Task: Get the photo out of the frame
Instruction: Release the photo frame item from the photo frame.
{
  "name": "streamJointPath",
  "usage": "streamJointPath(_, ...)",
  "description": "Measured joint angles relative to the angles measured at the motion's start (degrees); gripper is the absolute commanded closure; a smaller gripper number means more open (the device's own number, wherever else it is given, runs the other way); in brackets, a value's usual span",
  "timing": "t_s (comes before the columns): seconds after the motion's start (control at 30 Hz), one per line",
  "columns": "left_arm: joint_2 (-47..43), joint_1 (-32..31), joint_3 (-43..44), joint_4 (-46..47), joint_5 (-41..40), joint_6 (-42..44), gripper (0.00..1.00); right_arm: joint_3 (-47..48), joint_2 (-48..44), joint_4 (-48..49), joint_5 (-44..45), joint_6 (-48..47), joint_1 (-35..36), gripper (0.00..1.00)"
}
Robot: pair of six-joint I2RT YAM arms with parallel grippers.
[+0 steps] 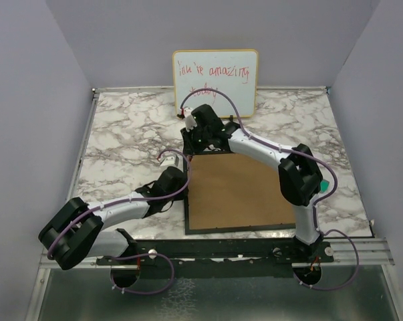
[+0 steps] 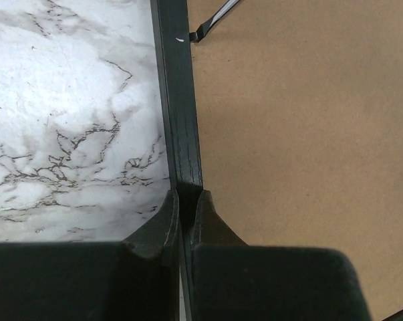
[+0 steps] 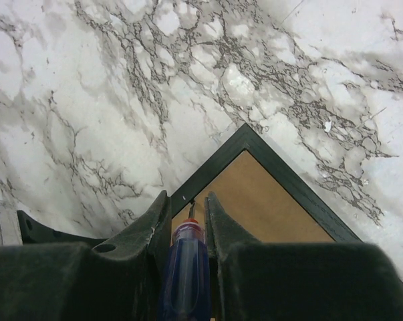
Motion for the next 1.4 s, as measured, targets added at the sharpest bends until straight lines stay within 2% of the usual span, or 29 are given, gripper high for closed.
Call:
streamJointPath(0.33,-1.77,-0.02,-1.05,-0.85,-0.07,-0.98,1.00,0.22,-0.07,1.16,7.76,1.70,3.72,0.99)
streamJointPath(0.47,-2.10,-0.02,-1.20,-1.09,-0.22,-1.51,1.00,-5.55,-3.15,5.57,8.74,4.28,2.69,0.99)
streamJointPath(0.57,-2.08,-0.02,-1.20,-1.14,-0.26,-1.68,0.99,-12.41,-6.40,10.60,5.92,7.72,0.28,0.99)
streamJointPath(0.63,-2.05,-0.02,-1.18,-1.16,-0.28,-1.68,0.86,-17.64,-8.26,15.32,1.90,10.88,-2.56,0.99)
streamJointPath(0.8,-1.36,-0.02,-0.39,-1.99,-0.39,-0.85,0.71,-27.93,-9.35,28.89,-7.63,19.52,-8.41,0.99)
streamJointPath(0.93,-1.18,0.00,-0.15,-2.32,-0.63,-0.20,0.64,-32.94,-9.33,37.90,-10.67,23.87,-10.05,0.99)
streamJointPath(1.07,-1.16,-0.02,0.04,-2.49,-0.85,0.50,0.62,-35.80,-8.52,44.28,-12.74,26.27,-10.21,0.99)
streamJointPath(1.2,-1.07,-0.11,0.04,-2.23,-0.81,0.74,0.68,-38.25,-7.80,49.57,-13.62,28.28,-10.25,0.99)
streamJointPath(1.4,-0.70,-0.11,-0.04,-1.90,-0.57,-0.28,0.91,-41.66,-7.74,55.71,-13.07,30.34,-10.36,0.99)
